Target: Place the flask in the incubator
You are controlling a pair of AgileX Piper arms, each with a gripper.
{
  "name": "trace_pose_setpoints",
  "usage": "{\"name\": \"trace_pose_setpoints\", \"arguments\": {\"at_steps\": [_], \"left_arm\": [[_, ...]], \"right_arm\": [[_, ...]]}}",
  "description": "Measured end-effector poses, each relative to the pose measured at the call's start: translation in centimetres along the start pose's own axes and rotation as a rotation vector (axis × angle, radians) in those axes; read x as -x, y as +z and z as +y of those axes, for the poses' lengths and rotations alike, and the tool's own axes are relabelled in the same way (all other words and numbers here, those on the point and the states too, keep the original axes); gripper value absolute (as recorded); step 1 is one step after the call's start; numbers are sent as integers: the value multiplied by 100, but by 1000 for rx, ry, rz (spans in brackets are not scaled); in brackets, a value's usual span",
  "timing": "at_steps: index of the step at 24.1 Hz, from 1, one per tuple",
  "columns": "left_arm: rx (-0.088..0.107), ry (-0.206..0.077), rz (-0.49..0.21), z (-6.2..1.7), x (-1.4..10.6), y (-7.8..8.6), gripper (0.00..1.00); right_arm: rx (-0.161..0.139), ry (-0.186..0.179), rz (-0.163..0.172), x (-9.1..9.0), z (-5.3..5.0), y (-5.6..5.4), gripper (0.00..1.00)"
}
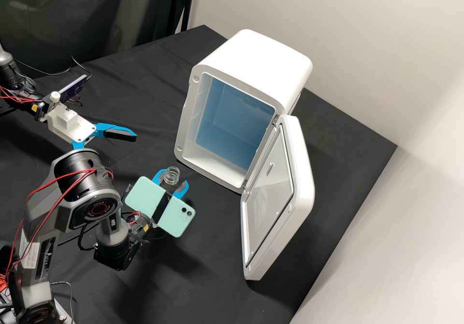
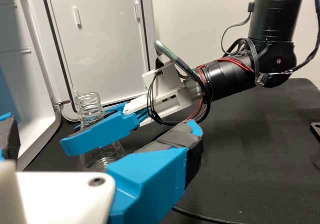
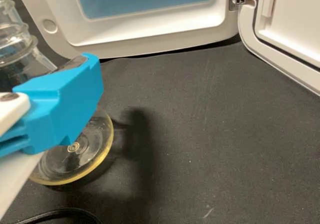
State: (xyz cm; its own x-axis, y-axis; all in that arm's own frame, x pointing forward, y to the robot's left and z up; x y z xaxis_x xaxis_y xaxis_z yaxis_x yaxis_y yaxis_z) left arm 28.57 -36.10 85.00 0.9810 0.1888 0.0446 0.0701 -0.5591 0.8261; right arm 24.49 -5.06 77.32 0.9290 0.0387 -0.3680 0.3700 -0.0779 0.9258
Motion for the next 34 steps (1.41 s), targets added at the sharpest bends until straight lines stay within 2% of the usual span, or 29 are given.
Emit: {"name": "trace_pose_setpoints", "arguments": {"at_steps": [7,11,18,22,24,34], "left_arm": [[0,0,0,0,0,0,100],[0,0,0,0,0,0,100],[0,0,0,0,0,0,100],[0,0,0,0,0,0,100],[0,0,0,0,0,0,100],[0,0,0,0,0,0,100]], "right_arm": [[-8,51,-39,18,151,99,0],[-22,85,-40,31,241,105,0],[-17,108,-43,50,309,122,0],[-10,132,-42,39,383,138,0],[-16,141,-38,30,415,141,0],[-13,180,-37,1,522,155,0]]}}
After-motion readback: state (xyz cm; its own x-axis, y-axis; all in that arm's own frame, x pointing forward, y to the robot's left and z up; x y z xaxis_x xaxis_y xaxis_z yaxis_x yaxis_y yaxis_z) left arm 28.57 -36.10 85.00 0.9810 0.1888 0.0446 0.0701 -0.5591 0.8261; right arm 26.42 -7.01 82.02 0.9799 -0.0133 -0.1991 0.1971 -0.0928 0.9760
